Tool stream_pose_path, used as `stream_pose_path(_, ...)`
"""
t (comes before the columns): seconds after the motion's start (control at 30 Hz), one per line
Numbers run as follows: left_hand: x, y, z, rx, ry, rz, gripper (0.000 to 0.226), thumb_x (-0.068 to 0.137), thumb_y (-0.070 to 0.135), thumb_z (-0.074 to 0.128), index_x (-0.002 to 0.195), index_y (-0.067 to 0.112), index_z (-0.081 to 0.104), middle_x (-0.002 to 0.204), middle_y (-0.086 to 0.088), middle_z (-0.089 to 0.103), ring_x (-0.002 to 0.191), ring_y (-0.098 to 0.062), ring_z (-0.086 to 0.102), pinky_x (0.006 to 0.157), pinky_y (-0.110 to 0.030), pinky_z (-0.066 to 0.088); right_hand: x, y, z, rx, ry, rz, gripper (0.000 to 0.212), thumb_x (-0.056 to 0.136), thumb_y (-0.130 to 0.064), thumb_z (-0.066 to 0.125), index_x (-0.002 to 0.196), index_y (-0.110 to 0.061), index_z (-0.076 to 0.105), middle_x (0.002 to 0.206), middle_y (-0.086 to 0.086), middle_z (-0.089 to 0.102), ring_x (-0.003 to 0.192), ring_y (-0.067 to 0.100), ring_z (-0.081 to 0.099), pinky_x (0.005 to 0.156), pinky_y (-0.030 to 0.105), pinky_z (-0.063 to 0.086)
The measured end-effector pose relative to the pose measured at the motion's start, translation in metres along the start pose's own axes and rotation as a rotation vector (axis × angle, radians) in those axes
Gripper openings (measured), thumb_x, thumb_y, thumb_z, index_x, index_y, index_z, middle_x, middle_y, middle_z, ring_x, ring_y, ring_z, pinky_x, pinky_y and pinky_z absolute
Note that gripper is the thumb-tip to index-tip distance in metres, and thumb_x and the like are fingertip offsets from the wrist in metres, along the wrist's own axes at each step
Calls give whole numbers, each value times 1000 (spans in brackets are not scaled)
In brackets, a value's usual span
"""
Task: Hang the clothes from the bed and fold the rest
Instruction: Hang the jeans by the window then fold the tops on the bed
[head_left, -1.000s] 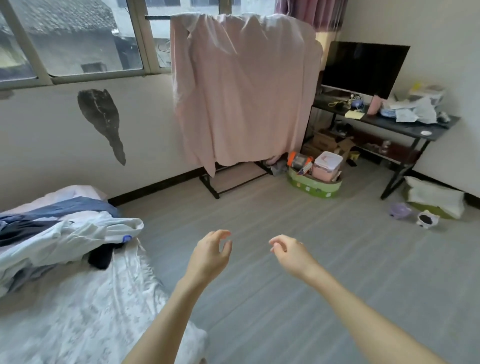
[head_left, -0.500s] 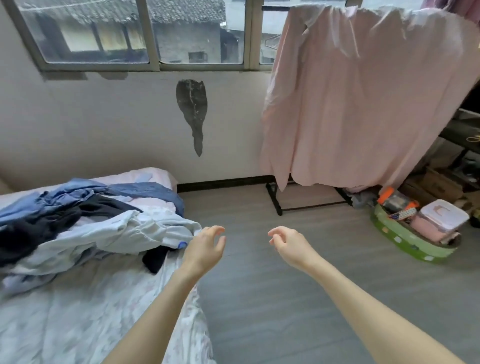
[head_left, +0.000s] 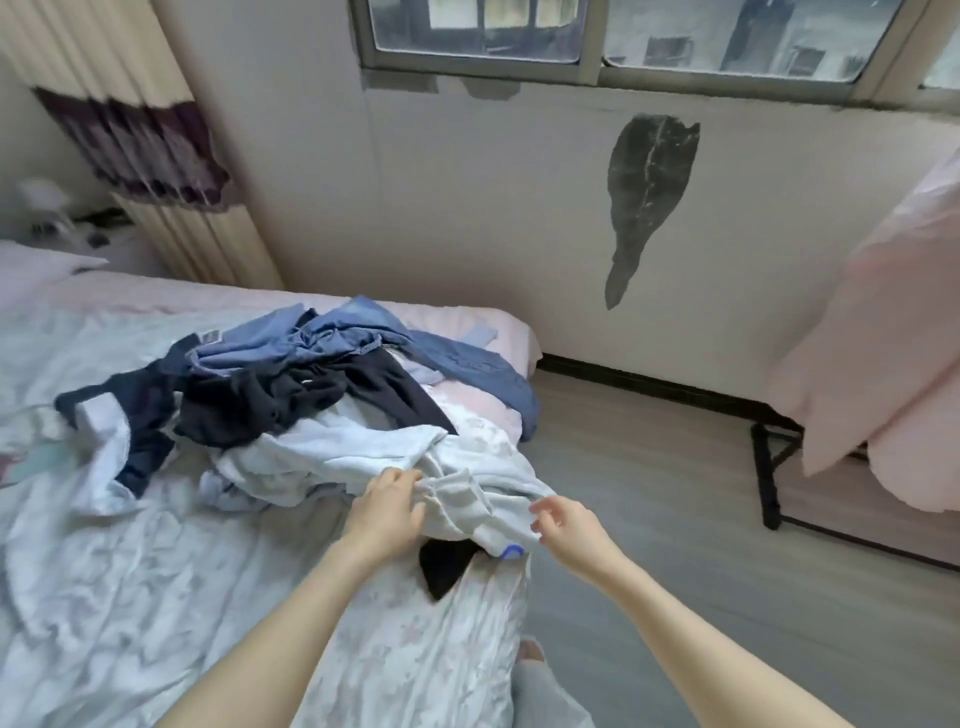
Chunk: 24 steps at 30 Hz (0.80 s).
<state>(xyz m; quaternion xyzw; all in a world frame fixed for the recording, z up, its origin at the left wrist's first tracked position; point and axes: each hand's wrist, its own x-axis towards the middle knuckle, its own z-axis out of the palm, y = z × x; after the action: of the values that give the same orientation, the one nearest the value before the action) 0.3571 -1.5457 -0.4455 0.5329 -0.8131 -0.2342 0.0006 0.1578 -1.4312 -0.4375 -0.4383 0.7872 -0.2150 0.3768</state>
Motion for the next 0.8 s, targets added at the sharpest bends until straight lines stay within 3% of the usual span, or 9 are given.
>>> stream_pose_path(0.23, 149, -47, -26, 25, -31, -231, 43, 94, 29, 45, 136, 20, 39, 139, -3, 39, 128, -23, 36, 102, -36, 35, 180, -54, 15, -33, -195, -86, 35, 91, -10, 34, 116, -12, 58, 112, 6, 64, 103, 22, 59, 76, 22, 40)
stream_pose_path(0.33, 191, -65, -25, 34, -62, -294, 43, 95, 27, 42, 138, 20, 37, 140, -3, 37, 128, -24, 35, 100, -37, 35, 243, -74, 32, -149, -236, -152, 37, 90, -11, 35, 118, -13, 58, 121, 3, 62, 112, 19, 54, 77, 20, 35)
stream_pose_path(0.4, 217, -77, -21, 47, -78, -323, 45, 96, 27, 41, 140, 20, 34, 141, -3, 36, 128, -24, 35, 100, -37, 35, 280, -83, 49, -164, -239, -166, 35, 89, -11, 35, 115, -7, 58, 121, 9, 62, 112, 25, 54, 83, 25, 41)
stream_pose_path(0.47, 241, -91, -14, 51, -83, -362, 45, 96, 26, 40, 140, 20, 34, 141, -3, 36, 128, -24, 35, 100, -37, 35, 319, -90, 72, -156, -243, -140, 35, 88, -11, 36, 115, -1, 56, 119, 16, 60, 109, 31, 54, 88, 35, 46)
stream_pose_path(0.57, 267, -112, -4, 35, -81, -406, 45, 96, 24, 39, 141, 19, 33, 142, -3, 35, 128, -24, 36, 100, -37, 36, 371, -99, 106, -138, -269, -59, 41, 89, -19, 43, 126, -1, 47, 125, 17, 53, 114, 33, 50, 92, 36, 43)
stream_pose_path(0.73, 284, -138, -4, 8, 13, -413, 43, 96, 20, 39, 139, 18, 36, 140, -3, 35, 125, -23, 37, 98, -34, 38, 410, -118, 140, -52, -338, 153, 70, 90, -35, 52, 141, 0, 21, 136, 13, 45, 126, 33, 42, 103, 42, 36)
stream_pose_path(0.8, 287, -147, -8, 11, 31, -417, 43, 96, 18, 40, 139, 17, 35, 140, -2, 35, 124, -23, 37, 98, -33, 37, 417, -123, 147, -21, -345, 170, 49, 91, -25, 48, 130, 2, 36, 127, 15, 53, 116, 31, 49, 96, 36, 41)
